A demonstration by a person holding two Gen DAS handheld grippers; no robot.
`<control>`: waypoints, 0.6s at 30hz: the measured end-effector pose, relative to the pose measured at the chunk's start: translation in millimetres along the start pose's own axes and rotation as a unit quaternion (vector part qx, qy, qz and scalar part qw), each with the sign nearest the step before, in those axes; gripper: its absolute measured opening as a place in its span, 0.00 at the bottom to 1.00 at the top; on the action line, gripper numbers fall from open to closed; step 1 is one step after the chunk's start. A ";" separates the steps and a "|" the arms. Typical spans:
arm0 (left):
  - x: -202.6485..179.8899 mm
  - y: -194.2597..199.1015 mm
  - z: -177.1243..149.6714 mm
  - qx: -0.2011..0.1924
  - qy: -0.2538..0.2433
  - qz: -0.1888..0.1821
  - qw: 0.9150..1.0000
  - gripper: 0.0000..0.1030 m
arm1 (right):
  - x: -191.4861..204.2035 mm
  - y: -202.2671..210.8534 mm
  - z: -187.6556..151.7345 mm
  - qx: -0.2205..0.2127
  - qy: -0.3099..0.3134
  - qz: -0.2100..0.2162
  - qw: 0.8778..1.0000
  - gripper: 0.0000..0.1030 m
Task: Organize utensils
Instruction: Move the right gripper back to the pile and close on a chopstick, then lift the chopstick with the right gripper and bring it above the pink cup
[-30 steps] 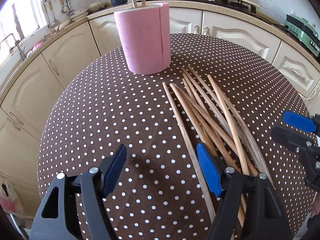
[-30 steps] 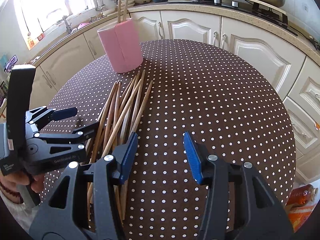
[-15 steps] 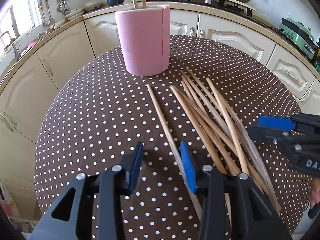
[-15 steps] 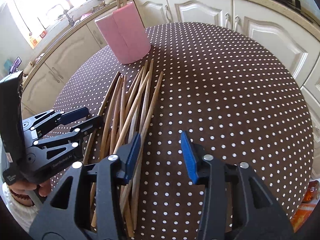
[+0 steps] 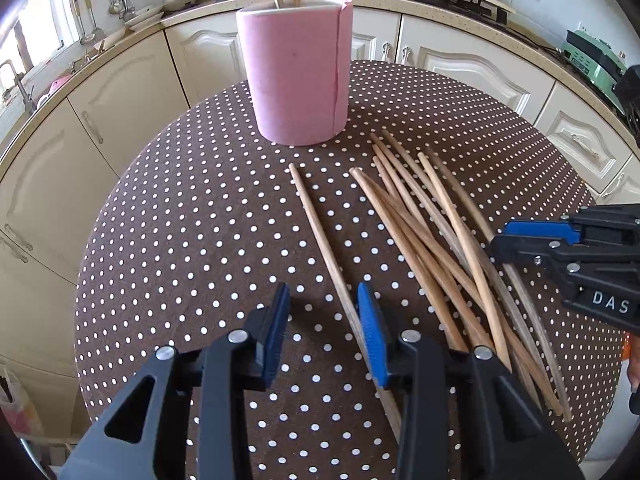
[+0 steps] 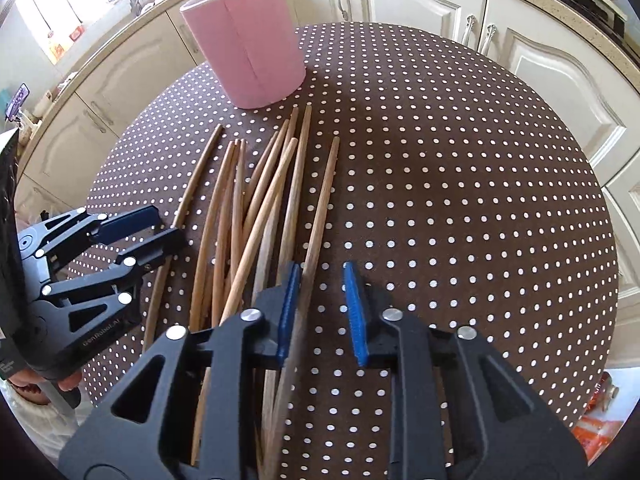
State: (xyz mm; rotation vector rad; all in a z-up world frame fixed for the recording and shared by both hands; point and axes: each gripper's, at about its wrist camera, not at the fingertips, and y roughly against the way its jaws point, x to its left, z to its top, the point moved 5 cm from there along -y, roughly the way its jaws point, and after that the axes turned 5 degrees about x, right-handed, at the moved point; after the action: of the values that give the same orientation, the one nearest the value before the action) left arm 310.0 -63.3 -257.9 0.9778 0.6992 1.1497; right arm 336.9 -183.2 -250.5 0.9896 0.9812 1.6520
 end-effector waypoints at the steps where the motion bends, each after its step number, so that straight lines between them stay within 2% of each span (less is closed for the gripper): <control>1: 0.3 -0.8 1.3 0.002 0.001 0.000 1.000 0.34 | 0.4 -1.0 2.9 0.003 0.000 0.000 1.000 0.15; 5: 1.0 -2.8 8.5 0.018 0.005 0.002 1.000 0.34 | 1.1 -4.4 12.3 0.021 0.009 -0.011 1.000 0.13; 9: 0.2 -4.7 16.1 0.038 0.012 0.002 0.999 0.34 | 7.1 -9.8 23.5 0.057 0.036 -0.038 0.997 0.13; 11: 0.9 -5.0 20.2 0.039 0.015 0.004 0.999 0.29 | 12.0 -13.4 26.4 0.074 0.048 -0.050 0.995 0.13; 13: 1.1 -6.1 25.3 0.039 0.019 0.006 0.999 0.17 | 15.5 -16.2 31.7 0.084 0.057 -0.061 0.993 0.11; 15: 4.8 -7.0 28.0 0.035 0.023 0.003 0.999 0.11 | 23.7 -18.9 35.8 0.086 0.060 -0.067 0.992 0.10; 18: 8.5 -7.2 28.1 0.027 0.028 0.001 0.999 0.09 | 30.6 -21.0 38.9 0.085 0.058 -0.069 0.992 0.09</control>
State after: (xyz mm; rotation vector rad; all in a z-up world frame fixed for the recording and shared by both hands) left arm 339.6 -63.4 -252.1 0.9956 0.7774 1.1692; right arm 372.2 -142.6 -251.0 0.9222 1.2572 1.5447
